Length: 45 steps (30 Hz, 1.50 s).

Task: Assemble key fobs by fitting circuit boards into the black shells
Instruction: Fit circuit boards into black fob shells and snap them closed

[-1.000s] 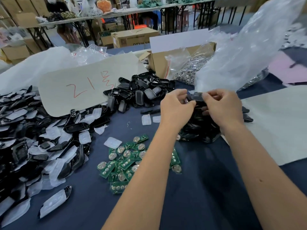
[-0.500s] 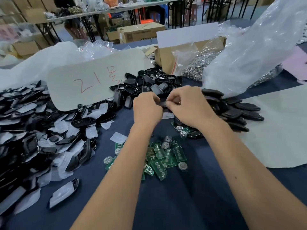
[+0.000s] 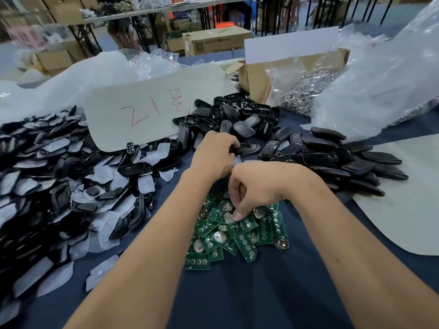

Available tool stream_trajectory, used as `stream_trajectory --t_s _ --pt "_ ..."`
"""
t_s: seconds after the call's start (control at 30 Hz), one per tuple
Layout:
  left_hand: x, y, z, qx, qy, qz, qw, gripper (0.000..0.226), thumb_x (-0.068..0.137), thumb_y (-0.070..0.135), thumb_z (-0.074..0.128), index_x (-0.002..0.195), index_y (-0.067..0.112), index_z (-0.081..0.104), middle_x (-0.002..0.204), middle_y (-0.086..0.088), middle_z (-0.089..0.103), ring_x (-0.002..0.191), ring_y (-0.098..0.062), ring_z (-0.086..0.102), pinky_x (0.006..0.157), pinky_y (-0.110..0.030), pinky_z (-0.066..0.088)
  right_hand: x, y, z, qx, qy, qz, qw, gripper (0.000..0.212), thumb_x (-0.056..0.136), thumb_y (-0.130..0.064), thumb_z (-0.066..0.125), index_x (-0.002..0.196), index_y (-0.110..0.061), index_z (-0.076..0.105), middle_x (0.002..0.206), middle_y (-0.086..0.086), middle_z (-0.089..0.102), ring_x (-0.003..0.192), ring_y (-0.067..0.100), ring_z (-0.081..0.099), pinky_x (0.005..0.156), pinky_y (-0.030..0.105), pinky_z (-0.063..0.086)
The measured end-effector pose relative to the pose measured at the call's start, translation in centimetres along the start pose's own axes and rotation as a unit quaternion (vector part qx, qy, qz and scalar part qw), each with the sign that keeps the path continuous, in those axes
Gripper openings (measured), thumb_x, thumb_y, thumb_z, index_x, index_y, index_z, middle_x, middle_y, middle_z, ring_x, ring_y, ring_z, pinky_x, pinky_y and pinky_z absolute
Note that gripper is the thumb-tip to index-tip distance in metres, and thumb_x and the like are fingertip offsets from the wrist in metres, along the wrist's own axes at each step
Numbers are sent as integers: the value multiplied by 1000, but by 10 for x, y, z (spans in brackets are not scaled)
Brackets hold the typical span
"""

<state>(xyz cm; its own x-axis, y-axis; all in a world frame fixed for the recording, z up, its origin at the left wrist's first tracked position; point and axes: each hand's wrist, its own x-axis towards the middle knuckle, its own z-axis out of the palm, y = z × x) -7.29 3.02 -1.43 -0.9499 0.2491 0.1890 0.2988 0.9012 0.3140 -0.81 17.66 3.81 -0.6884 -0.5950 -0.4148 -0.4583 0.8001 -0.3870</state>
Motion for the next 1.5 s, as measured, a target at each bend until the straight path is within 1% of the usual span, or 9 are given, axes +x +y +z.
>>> stream_trajectory --t_s 0.13,0.27,0.47,0.7,0.83,0.93,1.07,1.17,1.5 --pt "-1 1 -3 -5 39 -16 999 24 90 11 66 113 18 69 116 -1 60 118 -26 47 93 -34 40 0 8 1 61 40 -23 997 17 84 -32 85 81 -25 71 70 -9 70 58 1 60 59 21 50" --pt "-5 0 3 -16 75 -94 993 29 94 17 63 124 18 64 126 -10 44 117 -28 43 95 -32 38 4 19 5 149 139 -30 978 4 93 -24 77 89 -23 77 74 -1 75 60 16 67 60 37 59" --pt "2 -3 2 -12 46 -98 994 32 95 15 59 127 17 64 127 -10 45 115 -28 45 88 -30 36 12 28 18 259 264 -76 926 14 99 -23 70 87 -24 77 77 -3 76 48 14 62 53 27 53" --pt "-2 -8 6 -34 67 -80 994 11 87 15 62 98 13 64 115 -6 45 110 -27 43 91 -34 42 30 32 34 564 403 -73 717 25 100 -16 69 77 -23 75 65 9 61 46 13 47 43 20 35" --pt "0 -8 14 33 116 -72 990 33 96 20 58 129 18 57 153 -11 34 133 -35 33 105 -43 39 40 29 46 529 421 -43 736 15 94 -2 71 90 -16 75 71 -4 70 55 9 60 50 20 45" --pt "3 -10 16 70 49 -32 996 50 102 16 50 149 32 45 171 -2 14 153 -34 13 112 -55 32 44 29 51 515 447 -23 731 16 91 2 71 96 -13 76 72 2 73 54 10 63 54 22 51" --pt "8 -7 13 23 82 -2 996 35 100 12 55 133 23 59 138 -2 60 141 -29 39 105 -49 40 46 30 55 536 460 -29 707 6 92 -4 75 96 -8 73 65 13 71 50 23 66 51 29 55" --pt "7 -9 10 -44 129 -18 990 15 96 18 68 110 14 65 104 -4 62 110 -28 55 90 -44 47 47 30 57 551 466 -39 691 4 94 -8 76 91 -8 73 65 16 70 49 25 66 47 29 54" --pt "22 -2 3 52 59 -34 996 54 93 14 59 145 28 51 115 -10 56 114 -30 50 88 -41 50 42 27 55 595 477 -58 645 6 95 -9 75 92 -5 72 65 8 71 48 18 64 45 26 53"
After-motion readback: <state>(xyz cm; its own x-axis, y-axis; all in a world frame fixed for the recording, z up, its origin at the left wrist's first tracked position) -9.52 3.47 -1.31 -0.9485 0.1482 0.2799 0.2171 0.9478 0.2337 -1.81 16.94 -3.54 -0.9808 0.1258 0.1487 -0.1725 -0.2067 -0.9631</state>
